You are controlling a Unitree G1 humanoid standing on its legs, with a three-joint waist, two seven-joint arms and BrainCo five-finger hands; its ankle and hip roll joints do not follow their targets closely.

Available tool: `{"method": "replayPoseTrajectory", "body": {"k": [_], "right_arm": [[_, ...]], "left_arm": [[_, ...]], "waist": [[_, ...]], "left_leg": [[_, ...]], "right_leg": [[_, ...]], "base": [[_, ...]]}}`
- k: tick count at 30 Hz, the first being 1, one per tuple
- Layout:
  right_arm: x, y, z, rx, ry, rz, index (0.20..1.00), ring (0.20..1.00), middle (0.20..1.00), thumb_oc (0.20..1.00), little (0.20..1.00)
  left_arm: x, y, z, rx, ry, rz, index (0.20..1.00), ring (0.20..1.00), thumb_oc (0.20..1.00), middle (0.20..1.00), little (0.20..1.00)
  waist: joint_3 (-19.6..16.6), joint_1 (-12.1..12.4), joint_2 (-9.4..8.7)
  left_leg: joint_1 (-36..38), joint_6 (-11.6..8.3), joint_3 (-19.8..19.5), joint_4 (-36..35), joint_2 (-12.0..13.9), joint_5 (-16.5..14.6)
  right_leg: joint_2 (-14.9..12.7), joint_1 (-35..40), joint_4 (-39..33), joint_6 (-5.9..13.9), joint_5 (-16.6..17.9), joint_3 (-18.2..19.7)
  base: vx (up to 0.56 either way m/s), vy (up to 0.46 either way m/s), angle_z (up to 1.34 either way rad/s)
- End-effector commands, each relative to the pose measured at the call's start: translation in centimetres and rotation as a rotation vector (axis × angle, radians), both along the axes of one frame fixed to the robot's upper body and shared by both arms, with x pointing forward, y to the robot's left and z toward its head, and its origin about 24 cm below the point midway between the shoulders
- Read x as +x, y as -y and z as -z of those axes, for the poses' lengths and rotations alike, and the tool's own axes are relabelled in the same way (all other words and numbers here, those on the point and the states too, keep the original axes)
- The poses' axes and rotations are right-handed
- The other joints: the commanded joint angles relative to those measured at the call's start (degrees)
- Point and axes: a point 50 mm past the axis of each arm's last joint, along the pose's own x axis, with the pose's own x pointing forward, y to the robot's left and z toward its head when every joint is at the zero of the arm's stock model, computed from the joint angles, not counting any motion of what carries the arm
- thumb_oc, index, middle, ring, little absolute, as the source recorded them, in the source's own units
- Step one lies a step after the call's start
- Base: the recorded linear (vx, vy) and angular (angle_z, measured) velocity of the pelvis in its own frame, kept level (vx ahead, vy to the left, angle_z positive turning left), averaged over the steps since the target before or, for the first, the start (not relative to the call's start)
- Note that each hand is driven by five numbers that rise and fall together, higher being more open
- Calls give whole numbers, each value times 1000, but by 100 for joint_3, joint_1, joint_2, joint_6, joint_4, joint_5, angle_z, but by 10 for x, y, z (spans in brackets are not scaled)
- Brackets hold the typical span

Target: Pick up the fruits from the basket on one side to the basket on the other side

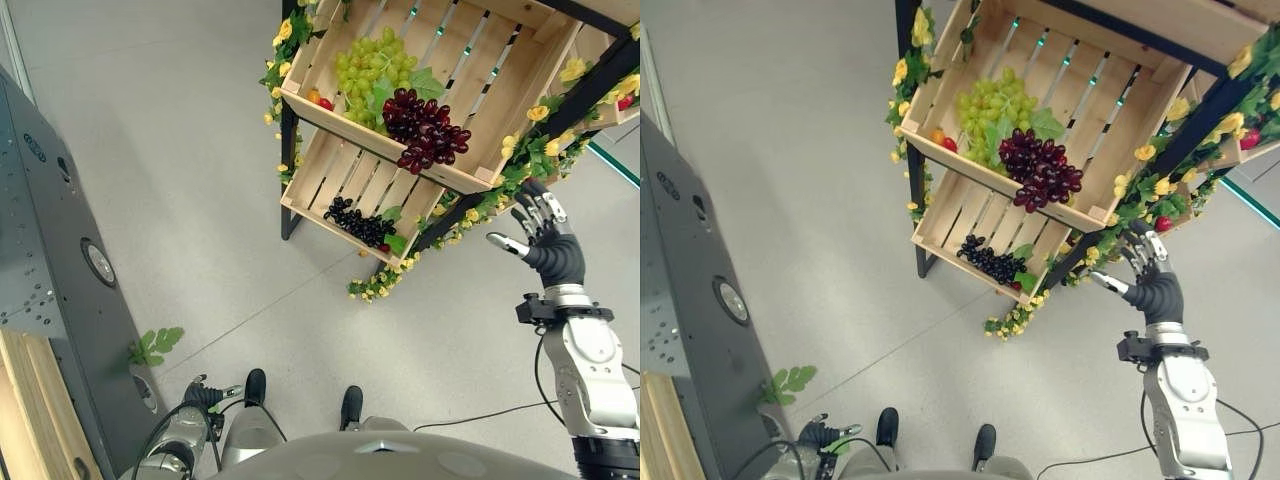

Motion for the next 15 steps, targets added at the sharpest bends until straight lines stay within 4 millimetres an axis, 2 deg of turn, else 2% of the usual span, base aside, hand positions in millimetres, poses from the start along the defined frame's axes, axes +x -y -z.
{"method": "replayPoseTrajectory", "body": {"k": [1, 2, 3, 4, 6, 7, 10, 11, 15], "right_arm": [[2, -6, -17, -67, 96, -25, 1000, 1000, 1000, 1000, 1000], [2, -6, -10, -48, 70, -26, 1000, 1000, 1000, 1000, 1000], [2, -6, -10, -48, 71, -26, 1000, 1000, 1000, 1000, 1000], [2, -5, -3, -61, 33, -22, 1000, 1000, 1000, 1000, 1000], [-2, -2, 13, -40, -37, -3, 1000, 1000, 1000, 1000, 1000], [-4, -1, 18, -44, -61, 4, 1000, 1000, 1000, 1000, 1000], [-10, 4, 41, -10, -156, 45, 1000, 1000, 1000, 1000, 1000], [-12, 5, 44, -36, -180, 42, 1000, 1000, 1000, 1000, 1000], [-16, 6, 54, -46, -235, 43, 1000, 1000, 1000, 1000, 1000]], "left_arm": [[13, -4, -4, 38, 10, 23, 1000, 1000, 1000, 1000, 1000], [15, -5, -5, 48, 16, 25, 1000, 1000, 1000, 1000, 1000], [15, -5, -5, 48, 17, 24, 1000, 1000, 1000, 1000, 1000], [18, -7, -6, 50, 28, 24, 1000, 1000, 1000, 1000, 1000], [22, -8, -8, 57, 42, 35, 1000, 1000, 1000, 1000, 1000], [23, -8, -8, 57, 41, 42, 1000, 1000, 1000, 1000, 1000], [26, -3, -8, 50, 43, 67, 1000, 1000, 1000, 1000, 1000], [26, -1, -7, 41, 42, 72, 1000, 1000, 1000, 1000, 1000], [22, 2, -5, 26, 34, 65, 1000, 1000, 1000, 1000, 1000]], "waist": [[207, -47, 35], [258, -93, 75], [261, -85, 74], [311, -183, 149], [283, -307, 230], [259, -337, 239], [237, -485, 333], [225, -496, 355], [191, -493, 381]], "left_leg": [[140, 307, -21, 92, -289, -637], [148, 322, -33, 100, -274, -616], [151, 320, -22, 100, -270, -621], [167, 343, -67, 111, -257, -596], [174, 362, -237, 122, -272, -550], [183, 359, -324, 125, -285, -542], [197, 349, -749, 141, -290, -477], [197, 319, -904, 169, -279, -448], [227, 245, -1060, 139, -251, -405]], "right_leg": [[-195, -160, 516, 361, -280, 209], [-127, -238, 703, 335, -362, 410], [-125, -259, 743, 332, -385, 426], [138, -361, 971, 293, -598, 990], [450, -380, 1145, 230, -804, 1754], [500, -338, 1161, 200, -858, 1958], [885, -263, 1401, 77, -1069, 2781], [995, -227, 1399, 2, -1116, 2910], [975, -119, 1232, -56, -1109, 2770]], "base": [[-35, 17, -2], [-36, 16, 0], [0, 0, 0], [0, 0, 0], [53, -4, 35], [66, -37, 72], [62, -101, 67], [28, -123, 75], [12, -145, 32]]}}
